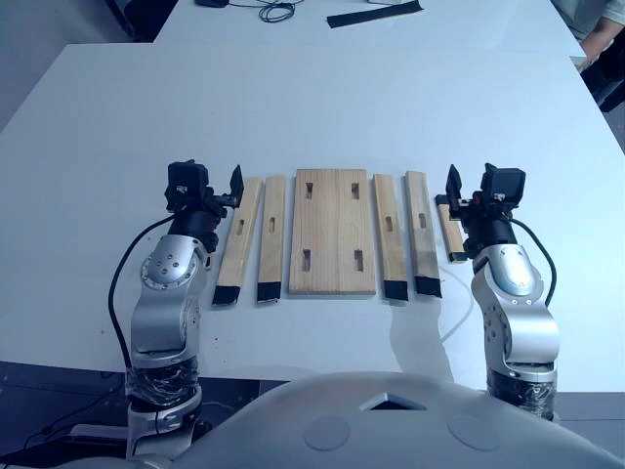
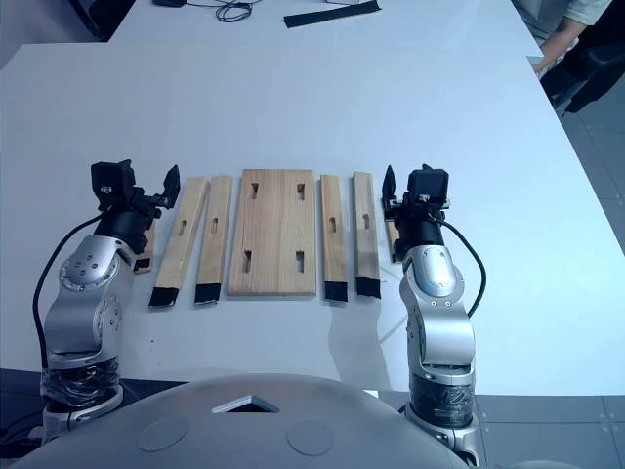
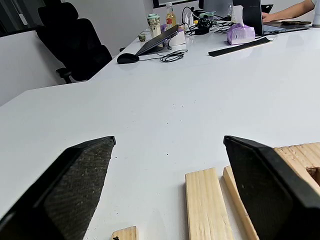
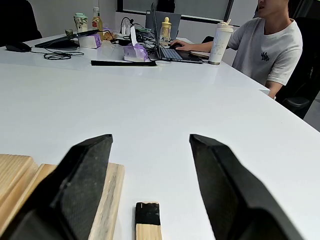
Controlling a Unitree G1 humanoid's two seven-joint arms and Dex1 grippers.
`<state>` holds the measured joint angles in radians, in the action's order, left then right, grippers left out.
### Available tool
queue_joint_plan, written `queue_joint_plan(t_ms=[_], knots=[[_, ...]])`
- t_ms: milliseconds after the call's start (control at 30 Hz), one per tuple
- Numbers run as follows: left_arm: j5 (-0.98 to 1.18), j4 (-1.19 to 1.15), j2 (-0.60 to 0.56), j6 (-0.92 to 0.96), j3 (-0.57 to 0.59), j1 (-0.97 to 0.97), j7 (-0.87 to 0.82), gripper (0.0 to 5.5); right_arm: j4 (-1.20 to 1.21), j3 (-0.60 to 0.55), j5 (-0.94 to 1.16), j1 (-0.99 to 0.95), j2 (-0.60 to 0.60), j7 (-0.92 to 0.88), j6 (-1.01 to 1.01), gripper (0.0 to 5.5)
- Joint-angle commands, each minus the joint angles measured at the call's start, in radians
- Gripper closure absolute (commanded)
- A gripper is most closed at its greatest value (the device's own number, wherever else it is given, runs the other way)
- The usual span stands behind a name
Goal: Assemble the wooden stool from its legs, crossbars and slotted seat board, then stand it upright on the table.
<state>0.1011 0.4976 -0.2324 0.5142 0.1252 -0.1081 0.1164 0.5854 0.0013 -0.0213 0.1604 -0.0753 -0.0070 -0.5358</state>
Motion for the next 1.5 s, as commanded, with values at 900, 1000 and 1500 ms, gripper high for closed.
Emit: queue_joint_plan(t_ms=[900, 1000, 1500], knots=[[0.008, 0.026, -0.020, 0.076, 0.013, 0.019, 0.008, 1.93, 0.016, 0.008, -0.013, 0.010, 0.026, -0.034, -0.007, 2.64], [0.009, 0.024, -0.023, 0.078, 0.013, 0.021, 0.010, 1.93, 0.019, 0.013, -0.016, 0.016, 0.031, -0.038, -0.005, 2.64], [0.009, 0.012, -0.033, 0.080, 0.014, 0.039, 0.010, 1.93, 0.011, 0.004, -0.023, 0.012, 0.057, -0.052, 0.016, 2.64]])
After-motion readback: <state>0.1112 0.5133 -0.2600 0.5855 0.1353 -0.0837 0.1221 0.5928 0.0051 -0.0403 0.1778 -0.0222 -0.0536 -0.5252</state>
